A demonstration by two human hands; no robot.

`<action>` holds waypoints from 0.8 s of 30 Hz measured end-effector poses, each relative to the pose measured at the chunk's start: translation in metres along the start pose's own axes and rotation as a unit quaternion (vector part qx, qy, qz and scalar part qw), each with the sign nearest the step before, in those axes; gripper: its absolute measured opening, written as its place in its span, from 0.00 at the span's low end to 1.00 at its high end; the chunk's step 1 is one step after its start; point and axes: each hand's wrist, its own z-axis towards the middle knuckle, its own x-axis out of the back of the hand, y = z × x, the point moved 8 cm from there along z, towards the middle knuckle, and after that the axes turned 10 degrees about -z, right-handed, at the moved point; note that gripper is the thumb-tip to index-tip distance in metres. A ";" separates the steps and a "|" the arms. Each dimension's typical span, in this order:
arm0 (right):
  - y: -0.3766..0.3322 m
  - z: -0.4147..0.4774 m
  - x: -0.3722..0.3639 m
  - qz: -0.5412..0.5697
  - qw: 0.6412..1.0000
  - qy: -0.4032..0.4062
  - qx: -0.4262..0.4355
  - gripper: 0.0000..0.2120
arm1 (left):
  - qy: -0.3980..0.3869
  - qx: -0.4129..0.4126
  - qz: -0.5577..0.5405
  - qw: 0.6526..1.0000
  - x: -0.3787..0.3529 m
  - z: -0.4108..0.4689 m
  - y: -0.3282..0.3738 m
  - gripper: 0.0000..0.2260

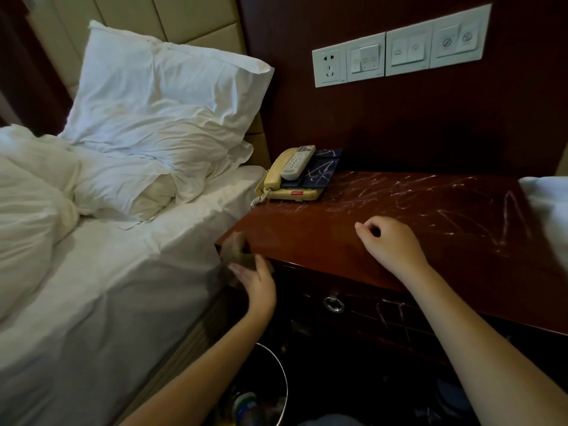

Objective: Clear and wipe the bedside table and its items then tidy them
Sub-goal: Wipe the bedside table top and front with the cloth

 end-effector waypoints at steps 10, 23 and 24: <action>-0.001 -0.003 0.002 0.004 1.000 -0.003 0.004 0.16 | -0.120 0.275 -0.196 0.933 -0.055 -0.038 -0.036 0.35; -0.003 -0.001 -0.001 -0.020 1.000 0.001 0.010 0.18 | -0.102 0.322 -0.230 0.913 -0.036 -0.009 -0.030 0.39; -0.003 -0.001 -0.001 -0.022 1.000 0.000 0.012 0.18 | -0.137 0.346 -0.241 0.896 -0.052 -0.031 -0.030 0.40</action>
